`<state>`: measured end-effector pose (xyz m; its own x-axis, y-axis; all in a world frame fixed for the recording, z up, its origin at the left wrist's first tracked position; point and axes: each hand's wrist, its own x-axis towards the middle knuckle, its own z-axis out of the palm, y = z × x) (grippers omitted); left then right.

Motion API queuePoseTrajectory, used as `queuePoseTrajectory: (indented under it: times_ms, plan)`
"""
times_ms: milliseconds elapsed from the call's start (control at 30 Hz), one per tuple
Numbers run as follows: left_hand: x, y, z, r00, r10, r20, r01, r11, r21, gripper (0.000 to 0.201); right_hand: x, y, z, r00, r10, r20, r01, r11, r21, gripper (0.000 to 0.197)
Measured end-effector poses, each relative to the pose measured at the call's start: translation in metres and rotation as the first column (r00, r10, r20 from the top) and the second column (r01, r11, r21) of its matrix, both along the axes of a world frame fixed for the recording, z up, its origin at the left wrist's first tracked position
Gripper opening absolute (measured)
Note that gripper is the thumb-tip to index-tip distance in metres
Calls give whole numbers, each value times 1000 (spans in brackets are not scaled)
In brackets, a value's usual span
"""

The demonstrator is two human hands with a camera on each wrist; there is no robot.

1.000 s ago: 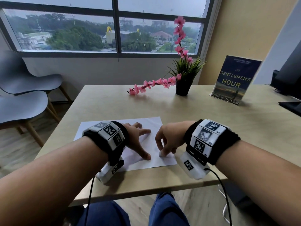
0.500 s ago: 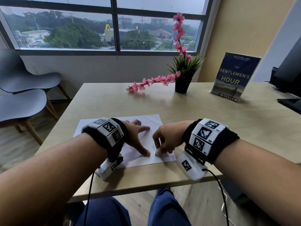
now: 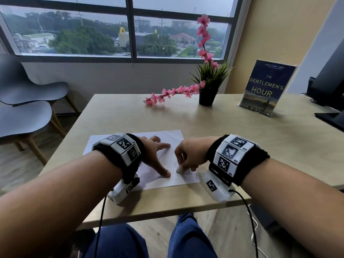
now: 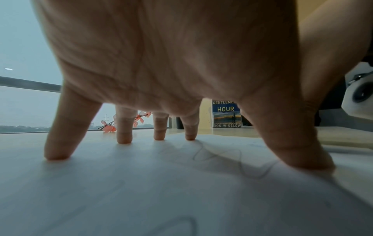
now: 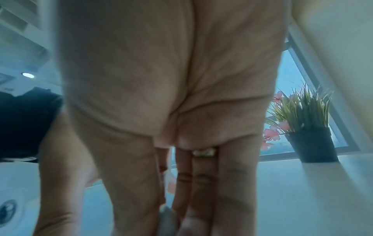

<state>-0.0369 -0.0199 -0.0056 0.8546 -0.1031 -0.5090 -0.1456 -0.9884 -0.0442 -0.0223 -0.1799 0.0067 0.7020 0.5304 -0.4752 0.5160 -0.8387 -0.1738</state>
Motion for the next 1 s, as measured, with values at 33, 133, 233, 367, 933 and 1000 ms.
queuePoseTrajectory:
  times_ms: [33, 133, 233, 367, 933, 1000]
  plan:
    - [0, 0, 0, 1000, -1, -1, 1, 1000, 1, 110, -1, 0, 0, 1000, 1, -2, 0, 1000, 2, 23]
    - [1, 0, 0, 1000, 0, -5, 0, 1000, -4, 111, -9, -4, 0, 997, 39, -71, -39, 999, 0, 21]
    - [0, 0, 0, 1000, -1, -5, 1, 1000, -9, 110, -9, -6, 3, 995, 54, -81, -56, 998, -20, 24]
    - [0, 0, 0, 1000, -5, 0, 5, 1000, 3, 110, 1, -9, 2, 999, -20, -36, 20, 1000, 6, 22]
    - [-5, 1, 4, 1000, 14, 2, -14, 998, -65, 106, -11, -15, 10, 996, -20, -89, 19, 1000, -20, 27]
    - [-8, 6, 8, 1000, 21, -4, -22, 988, -153, 103, -6, -12, 15, 998, -66, 11, 65, 995, 74, 24]
